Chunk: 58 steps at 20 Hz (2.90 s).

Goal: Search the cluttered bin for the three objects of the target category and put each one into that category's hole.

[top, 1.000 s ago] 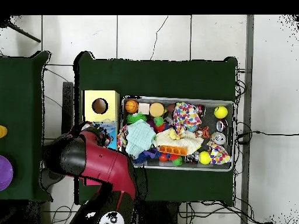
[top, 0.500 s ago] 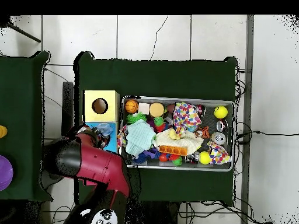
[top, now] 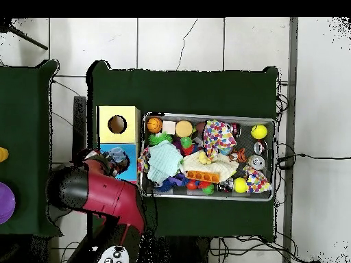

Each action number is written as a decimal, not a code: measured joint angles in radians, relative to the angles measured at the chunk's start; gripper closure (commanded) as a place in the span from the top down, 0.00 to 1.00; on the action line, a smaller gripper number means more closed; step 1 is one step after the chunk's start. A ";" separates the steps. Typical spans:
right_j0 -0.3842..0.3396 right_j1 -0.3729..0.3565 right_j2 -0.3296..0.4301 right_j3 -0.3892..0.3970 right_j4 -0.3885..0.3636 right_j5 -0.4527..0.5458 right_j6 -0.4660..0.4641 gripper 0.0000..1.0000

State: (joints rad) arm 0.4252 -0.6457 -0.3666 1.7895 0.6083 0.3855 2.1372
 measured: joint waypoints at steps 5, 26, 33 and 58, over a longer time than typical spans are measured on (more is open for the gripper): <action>0.020 0.020 -0.003 0.000 0.007 -0.001 0.041 0.00; 0.042 0.067 -0.022 0.024 0.008 0.000 0.098 1.00; 0.054 0.063 -0.048 0.032 0.009 0.022 0.098 1.00; -0.118 -0.011 -0.152 -0.057 -0.135 0.183 0.098 1.00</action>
State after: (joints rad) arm 0.3070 -0.6569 -0.5191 1.7329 0.4729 0.5681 2.2354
